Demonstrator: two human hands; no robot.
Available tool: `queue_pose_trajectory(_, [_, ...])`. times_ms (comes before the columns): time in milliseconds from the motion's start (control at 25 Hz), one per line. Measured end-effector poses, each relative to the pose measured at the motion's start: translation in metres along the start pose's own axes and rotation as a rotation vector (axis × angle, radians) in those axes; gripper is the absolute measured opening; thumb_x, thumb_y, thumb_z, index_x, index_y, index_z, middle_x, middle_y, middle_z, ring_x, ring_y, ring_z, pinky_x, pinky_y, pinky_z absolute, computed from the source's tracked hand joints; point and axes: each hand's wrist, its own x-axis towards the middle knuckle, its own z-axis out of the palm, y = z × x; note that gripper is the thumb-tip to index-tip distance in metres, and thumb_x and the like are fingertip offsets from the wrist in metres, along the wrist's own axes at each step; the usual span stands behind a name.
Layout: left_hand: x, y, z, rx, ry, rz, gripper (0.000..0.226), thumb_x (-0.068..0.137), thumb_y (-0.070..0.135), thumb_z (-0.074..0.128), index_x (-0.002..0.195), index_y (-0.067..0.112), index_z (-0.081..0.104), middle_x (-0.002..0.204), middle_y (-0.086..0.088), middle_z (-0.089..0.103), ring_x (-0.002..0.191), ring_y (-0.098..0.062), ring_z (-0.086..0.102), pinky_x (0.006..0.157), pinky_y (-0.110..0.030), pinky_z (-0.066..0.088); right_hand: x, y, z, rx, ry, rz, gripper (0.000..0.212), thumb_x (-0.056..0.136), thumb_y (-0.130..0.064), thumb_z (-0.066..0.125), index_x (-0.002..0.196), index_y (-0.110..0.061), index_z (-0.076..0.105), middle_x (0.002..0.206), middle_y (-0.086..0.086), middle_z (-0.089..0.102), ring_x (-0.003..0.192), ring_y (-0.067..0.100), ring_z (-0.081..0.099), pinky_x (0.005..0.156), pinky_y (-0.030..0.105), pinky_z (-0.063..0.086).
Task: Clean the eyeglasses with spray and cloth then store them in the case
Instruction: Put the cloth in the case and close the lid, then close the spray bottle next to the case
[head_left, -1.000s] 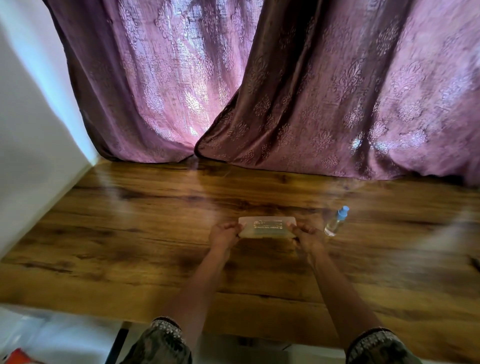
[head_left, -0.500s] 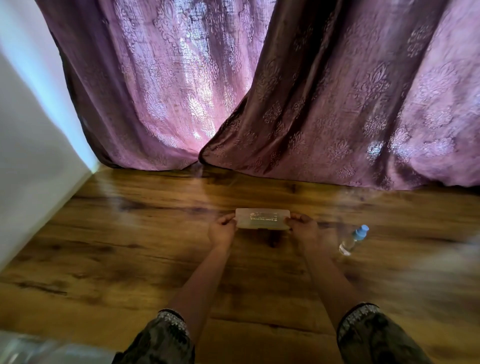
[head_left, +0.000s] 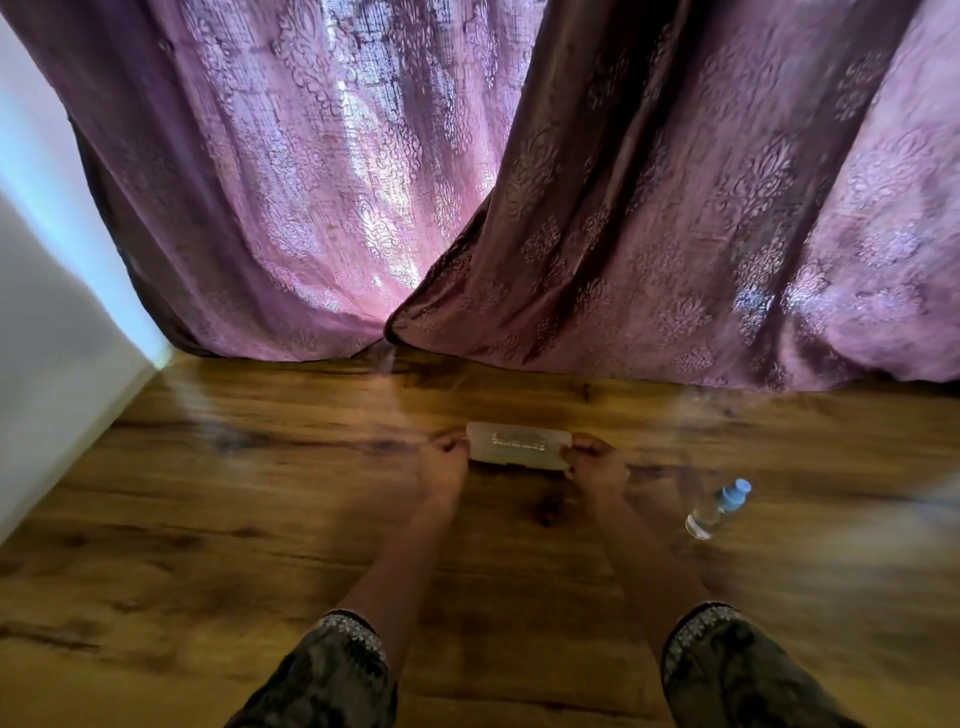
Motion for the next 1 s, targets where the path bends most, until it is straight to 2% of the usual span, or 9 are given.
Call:
queue_pose_trajectory(240, [-0.007,0.001,0.001,0.093,0.024,0.039,0.028,0.092,0.013,0.048,0.116,0.010,0.062,0.117,-0.013,0.064,0.108,-0.027,0.057,0.098,-0.038,0.046,0.003,0.001,-0.003,0.003,-0.005,-0.003,0.023,0.080,-0.018,0.070,0.102,-0.011,0.069,0.106,0.011,0.068,0.100,0.025,0.063,0.092,0.042,0.051])
queue_pose_trajectory(360, [-0.018,0.003,0.000,0.109,0.065,0.088,0.030,0.093,0.011,0.048,0.121,0.011,0.057,0.122,-0.009,0.061,0.112,-0.026,0.056,0.099,-0.038,0.046,-0.003,0.004,-0.009,-0.009,0.058,-0.004,0.023,0.080,-0.021,0.069,0.103,-0.014,0.069,0.108,0.011,0.068,0.100,0.029,0.063,0.092,0.041,0.051])
queue_pose_trajectory(480, [-0.027,0.000,0.003,0.193,0.153,0.240,0.036,0.090,0.012,0.049,0.126,0.015,0.052,0.127,-0.008,0.056,0.115,-0.027,0.054,0.099,-0.040,0.046,-0.020,0.013,-0.020,-0.017,0.169,-0.081,0.018,0.084,-0.018,0.064,0.101,-0.013,0.069,0.105,0.012,0.068,0.102,0.030,0.061,0.087,0.031,0.046])
queue_pose_trajectory(600, [-0.040,-0.005,0.015,0.318,0.186,0.389,0.039,0.088,0.011,0.050,0.127,0.016,0.051,0.132,-0.007,0.050,0.122,-0.026,0.045,0.102,-0.037,0.039,-0.038,0.030,-0.032,-0.030,0.235,-0.156,0.018,0.087,-0.014,0.059,0.101,-0.007,0.066,0.101,0.016,0.069,0.099,0.031,0.061,0.082,0.030,0.044])
queue_pose_trajectory(680, [-0.051,-0.012,0.026,0.363,0.131,0.466,0.035,0.088,0.009,0.049,0.122,0.017,0.054,0.130,-0.007,0.053,0.120,-0.027,0.046,0.101,-0.039,0.041,-0.046,0.044,-0.042,-0.078,0.305,-0.140,0.021,0.088,-0.017,0.056,0.103,-0.003,0.065,0.099,0.021,0.068,0.095,0.036,0.062,0.082,0.037,0.047])
queue_pose_trajectory(760, [-0.063,-0.021,0.038,0.366,0.032,0.504,0.031,0.089,0.008,0.046,0.115,0.020,0.059,0.124,-0.005,0.058,0.112,-0.026,0.052,0.094,-0.037,0.046,-0.054,0.058,-0.053,-0.091,0.389,-0.124,0.023,0.089,-0.018,0.054,0.101,0.000,0.063,0.096,0.024,0.067,0.093,0.039,0.061,0.078,0.038,0.046])
queue_pose_trajectory(880, [-0.084,-0.036,0.060,0.385,-0.101,0.414,0.031,0.093,0.011,0.042,0.112,0.027,0.061,0.114,-0.002,0.064,0.097,-0.022,0.060,0.076,-0.032,0.049,-0.065,0.073,-0.072,0.064,0.525,-0.188,0.017,0.087,-0.009,0.055,0.096,0.005,0.058,0.095,0.029,0.062,0.091,0.040,0.059,0.075,0.038,0.041])
queue_pose_trajectory(1000, [-0.105,-0.041,0.084,0.458,-0.254,0.377,0.039,0.091,0.008,0.042,0.117,0.032,0.058,0.120,-0.001,0.063,0.102,-0.023,0.060,0.084,-0.036,0.051,-0.061,0.078,-0.090,0.142,0.633,-0.263,0.019,0.079,-0.011,0.058,0.090,0.000,0.050,0.091,0.028,0.057,0.085,0.041,0.057,0.076,0.046,0.043])
